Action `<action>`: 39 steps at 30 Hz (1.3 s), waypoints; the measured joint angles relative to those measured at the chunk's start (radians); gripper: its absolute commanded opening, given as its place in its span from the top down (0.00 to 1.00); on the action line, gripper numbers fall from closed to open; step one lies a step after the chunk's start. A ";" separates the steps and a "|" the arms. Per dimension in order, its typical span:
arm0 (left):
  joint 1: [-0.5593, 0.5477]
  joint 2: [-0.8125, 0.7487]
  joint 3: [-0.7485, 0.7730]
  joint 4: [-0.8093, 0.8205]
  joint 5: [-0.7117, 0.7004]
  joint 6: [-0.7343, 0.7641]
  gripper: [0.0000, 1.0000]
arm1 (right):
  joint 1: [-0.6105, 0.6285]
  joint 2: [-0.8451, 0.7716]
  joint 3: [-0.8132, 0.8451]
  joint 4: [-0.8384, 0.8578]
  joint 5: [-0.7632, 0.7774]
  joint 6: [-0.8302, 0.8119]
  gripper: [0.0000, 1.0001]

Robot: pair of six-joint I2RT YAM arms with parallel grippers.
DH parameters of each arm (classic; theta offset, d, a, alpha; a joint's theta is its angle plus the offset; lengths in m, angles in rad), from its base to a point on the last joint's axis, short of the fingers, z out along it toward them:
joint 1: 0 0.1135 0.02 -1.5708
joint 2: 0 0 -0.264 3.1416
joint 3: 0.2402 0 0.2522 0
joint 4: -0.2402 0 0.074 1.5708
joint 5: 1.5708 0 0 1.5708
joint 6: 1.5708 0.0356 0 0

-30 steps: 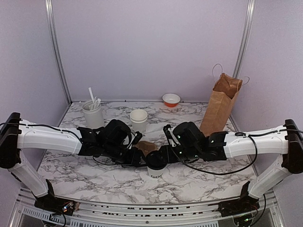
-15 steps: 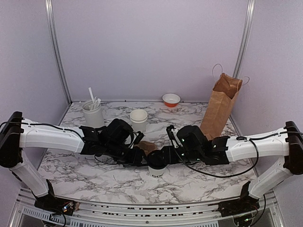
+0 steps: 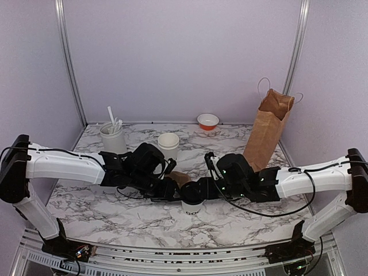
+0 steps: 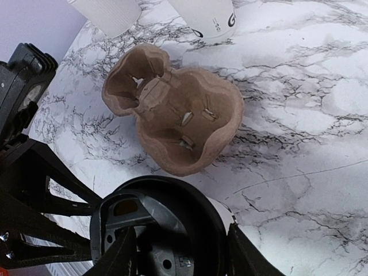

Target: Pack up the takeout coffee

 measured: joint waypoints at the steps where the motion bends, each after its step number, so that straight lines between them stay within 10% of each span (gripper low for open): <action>1: -0.001 0.005 0.018 -0.020 -0.010 0.007 0.53 | 0.000 -0.002 0.000 -0.003 0.004 0.001 0.51; 28: 0.001 0.089 0.287 -0.260 -0.182 0.147 0.52 | -0.022 -0.053 0.050 -0.187 0.010 0.011 0.20; 39: -0.022 0.089 0.294 -0.263 -0.193 0.168 0.52 | -0.128 -0.166 0.023 -0.157 -0.088 0.002 0.36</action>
